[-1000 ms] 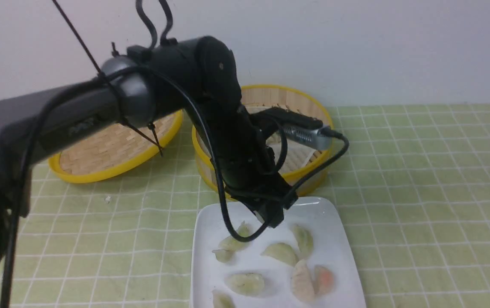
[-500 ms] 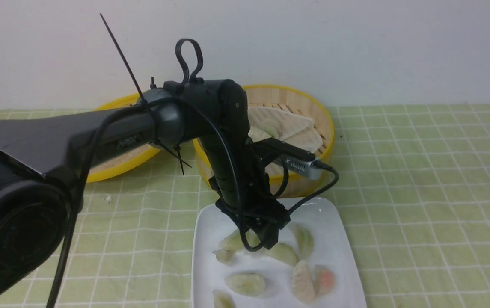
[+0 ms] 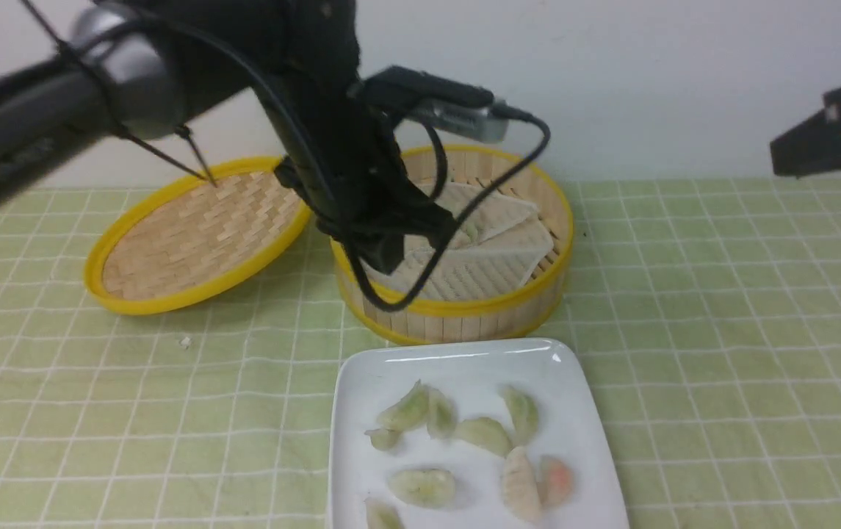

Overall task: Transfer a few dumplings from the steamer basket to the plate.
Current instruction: Use the right arm to grab a dumpling from inside the steamer

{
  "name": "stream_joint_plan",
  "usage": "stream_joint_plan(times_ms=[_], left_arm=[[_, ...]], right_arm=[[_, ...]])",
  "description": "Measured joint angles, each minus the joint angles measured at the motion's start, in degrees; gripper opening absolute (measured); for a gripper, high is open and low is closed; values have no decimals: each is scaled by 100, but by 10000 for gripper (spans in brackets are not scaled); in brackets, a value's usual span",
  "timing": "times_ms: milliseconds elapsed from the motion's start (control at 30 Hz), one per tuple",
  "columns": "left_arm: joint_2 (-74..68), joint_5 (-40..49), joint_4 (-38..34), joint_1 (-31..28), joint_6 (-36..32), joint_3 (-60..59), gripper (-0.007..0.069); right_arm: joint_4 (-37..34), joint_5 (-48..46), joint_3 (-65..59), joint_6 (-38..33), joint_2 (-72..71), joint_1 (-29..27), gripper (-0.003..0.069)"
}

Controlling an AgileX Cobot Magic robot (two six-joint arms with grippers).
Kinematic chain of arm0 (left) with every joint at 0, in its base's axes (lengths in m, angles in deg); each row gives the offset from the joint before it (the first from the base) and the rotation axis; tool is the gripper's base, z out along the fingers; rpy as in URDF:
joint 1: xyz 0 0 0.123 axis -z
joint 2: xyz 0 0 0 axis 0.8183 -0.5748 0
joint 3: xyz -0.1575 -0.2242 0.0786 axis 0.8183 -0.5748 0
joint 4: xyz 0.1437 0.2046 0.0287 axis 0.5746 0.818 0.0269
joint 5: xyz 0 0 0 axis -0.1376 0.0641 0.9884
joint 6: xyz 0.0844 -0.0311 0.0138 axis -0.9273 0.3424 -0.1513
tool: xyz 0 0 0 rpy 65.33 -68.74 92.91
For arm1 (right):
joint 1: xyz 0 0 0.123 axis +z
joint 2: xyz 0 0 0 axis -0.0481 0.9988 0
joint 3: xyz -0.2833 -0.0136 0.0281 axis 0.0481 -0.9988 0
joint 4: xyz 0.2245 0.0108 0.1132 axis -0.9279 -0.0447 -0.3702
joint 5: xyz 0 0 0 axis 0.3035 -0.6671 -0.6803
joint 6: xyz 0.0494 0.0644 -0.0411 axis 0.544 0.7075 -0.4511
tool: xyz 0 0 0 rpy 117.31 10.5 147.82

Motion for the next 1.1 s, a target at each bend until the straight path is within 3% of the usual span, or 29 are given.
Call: stream_joint_plan(times_ms=[233, 400, 667, 767, 1100], left_arm=[[2040, 61, 48, -98, 153, -1529, -6], [3246, 139, 42, -98, 323, -2286, -6], [5156, 186, 42, -98, 738, -2674, -6], [5670, 211, 42, -98, 782, -2674, -6], [6445, 314, 392, -98, 1168, -2674, -6]], right_arm=[[272, 372, 1193, -242, 1724, 632, -1], [543, 494, 2181, -242, 2949, 955, 55], [967, 823, 4019, -254, 4960, 1306, 288], [1029, 977, 4573, -265, 5535, 1338, 343], [1047, 1160, 5756, -593, 6848, 1338, 365]])
